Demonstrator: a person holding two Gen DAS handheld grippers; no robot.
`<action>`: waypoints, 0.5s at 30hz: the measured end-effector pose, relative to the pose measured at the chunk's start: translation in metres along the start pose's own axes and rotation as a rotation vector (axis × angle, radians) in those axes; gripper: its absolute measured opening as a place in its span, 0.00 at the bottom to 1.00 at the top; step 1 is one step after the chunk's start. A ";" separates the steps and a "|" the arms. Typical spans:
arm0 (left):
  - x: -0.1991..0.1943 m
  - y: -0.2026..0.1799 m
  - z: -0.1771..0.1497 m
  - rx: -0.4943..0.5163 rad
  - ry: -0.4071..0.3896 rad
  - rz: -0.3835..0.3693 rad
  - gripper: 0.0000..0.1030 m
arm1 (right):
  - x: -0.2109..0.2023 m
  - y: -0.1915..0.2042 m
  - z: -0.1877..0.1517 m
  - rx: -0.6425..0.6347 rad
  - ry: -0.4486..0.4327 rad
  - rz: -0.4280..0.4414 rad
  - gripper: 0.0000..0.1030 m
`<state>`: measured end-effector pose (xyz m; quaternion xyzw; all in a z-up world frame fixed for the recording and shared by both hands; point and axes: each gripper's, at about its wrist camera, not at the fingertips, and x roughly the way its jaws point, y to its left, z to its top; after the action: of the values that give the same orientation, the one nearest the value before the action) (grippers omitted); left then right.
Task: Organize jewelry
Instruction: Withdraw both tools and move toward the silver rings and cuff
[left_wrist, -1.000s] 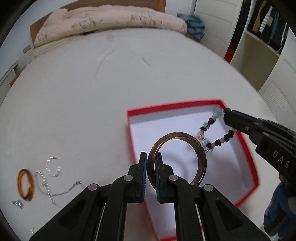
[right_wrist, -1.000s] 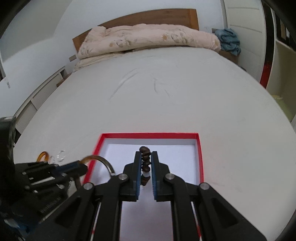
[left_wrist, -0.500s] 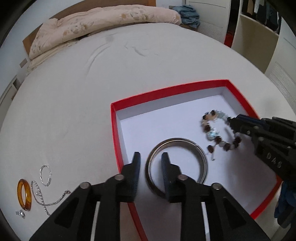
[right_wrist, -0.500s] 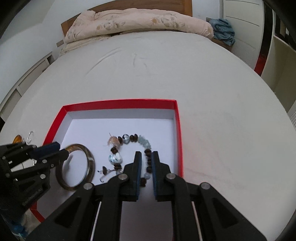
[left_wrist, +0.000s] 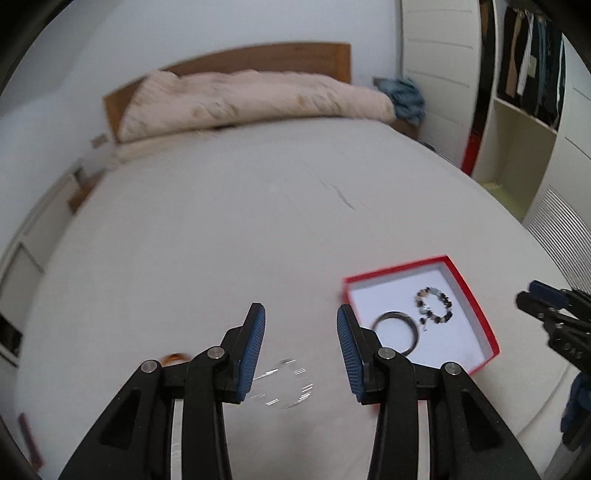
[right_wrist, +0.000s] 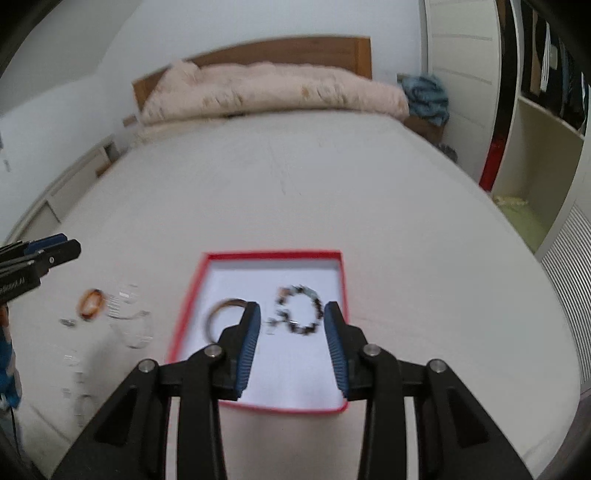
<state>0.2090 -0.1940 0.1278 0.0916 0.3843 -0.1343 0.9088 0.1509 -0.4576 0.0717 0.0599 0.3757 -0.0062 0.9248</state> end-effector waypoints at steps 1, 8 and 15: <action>-0.018 0.014 -0.002 -0.010 -0.011 0.011 0.44 | -0.017 0.009 0.001 -0.005 -0.014 0.008 0.33; -0.135 0.086 -0.036 -0.050 -0.108 0.130 0.53 | -0.118 0.066 -0.004 -0.022 -0.115 0.073 0.33; -0.214 0.138 -0.096 -0.122 -0.150 0.187 0.59 | -0.186 0.115 -0.013 -0.064 -0.197 0.118 0.33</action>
<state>0.0450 0.0001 0.2248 0.0610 0.3124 -0.0319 0.9474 0.0148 -0.3476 0.2037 0.0513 0.2790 0.0543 0.9574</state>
